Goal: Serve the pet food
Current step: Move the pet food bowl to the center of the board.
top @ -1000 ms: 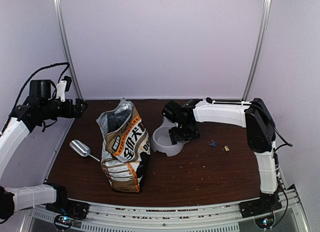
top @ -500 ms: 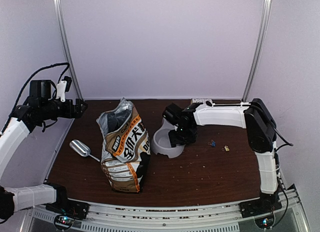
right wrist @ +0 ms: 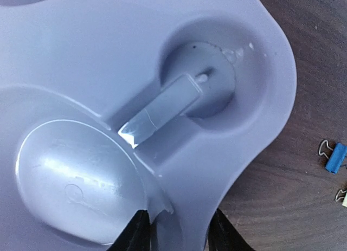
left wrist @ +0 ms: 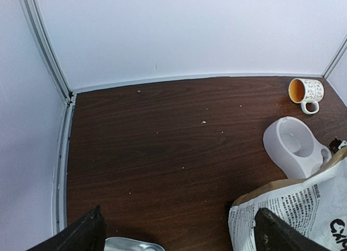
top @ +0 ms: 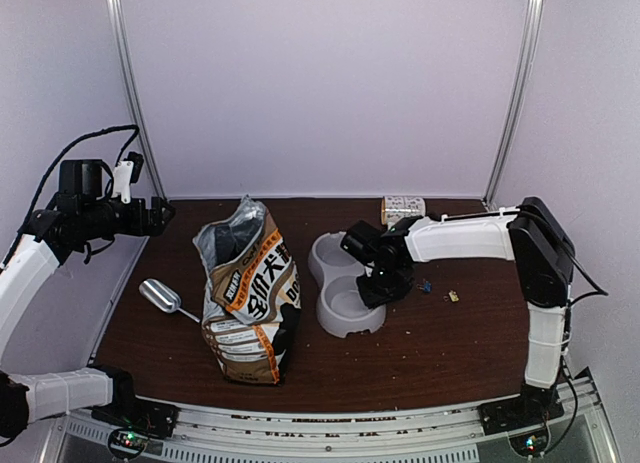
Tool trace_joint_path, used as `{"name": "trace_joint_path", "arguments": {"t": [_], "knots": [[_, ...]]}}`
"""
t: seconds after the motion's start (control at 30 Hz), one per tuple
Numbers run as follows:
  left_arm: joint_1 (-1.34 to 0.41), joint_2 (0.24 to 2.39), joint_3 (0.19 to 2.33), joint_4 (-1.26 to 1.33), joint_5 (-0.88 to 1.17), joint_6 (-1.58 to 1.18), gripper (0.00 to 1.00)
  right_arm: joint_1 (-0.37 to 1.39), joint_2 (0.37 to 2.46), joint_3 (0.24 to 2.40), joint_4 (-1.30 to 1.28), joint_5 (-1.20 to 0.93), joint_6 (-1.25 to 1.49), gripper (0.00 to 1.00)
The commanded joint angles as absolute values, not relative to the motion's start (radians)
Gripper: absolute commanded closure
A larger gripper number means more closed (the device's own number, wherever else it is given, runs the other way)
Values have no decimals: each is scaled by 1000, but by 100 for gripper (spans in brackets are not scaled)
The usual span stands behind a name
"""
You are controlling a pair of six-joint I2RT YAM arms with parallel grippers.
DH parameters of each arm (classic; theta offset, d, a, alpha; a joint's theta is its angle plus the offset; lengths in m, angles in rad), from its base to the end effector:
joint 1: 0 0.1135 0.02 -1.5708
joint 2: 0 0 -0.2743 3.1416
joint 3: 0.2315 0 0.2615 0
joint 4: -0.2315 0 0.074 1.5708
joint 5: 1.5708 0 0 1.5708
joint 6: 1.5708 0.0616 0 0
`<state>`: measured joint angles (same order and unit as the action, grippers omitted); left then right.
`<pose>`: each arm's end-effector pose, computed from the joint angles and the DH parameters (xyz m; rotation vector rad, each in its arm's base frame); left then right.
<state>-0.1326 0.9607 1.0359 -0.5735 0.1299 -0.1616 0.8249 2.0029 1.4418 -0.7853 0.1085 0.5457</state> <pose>0.2277 -0.0384 0.3527 0.0502 2.0790 -0.3147 0.2848 0.2984 0.1461 -0.3857 2.8727 0.0848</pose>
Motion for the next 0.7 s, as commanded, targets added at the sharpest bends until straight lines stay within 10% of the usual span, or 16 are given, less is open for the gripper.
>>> {"name": "trace_joint_path", "arguments": {"t": [0.0,0.3,0.67], "knots": [[-127,947,1017,-513,119,-152,2,828,1919,1350,-773,138,456,64],[-126,894,983,-458,151,-149,2,828,1854,1254,-735,117,423,63],[-127,835,955,-477,97,-276,3,828,1668,1274,-755,158,426,23]]}}
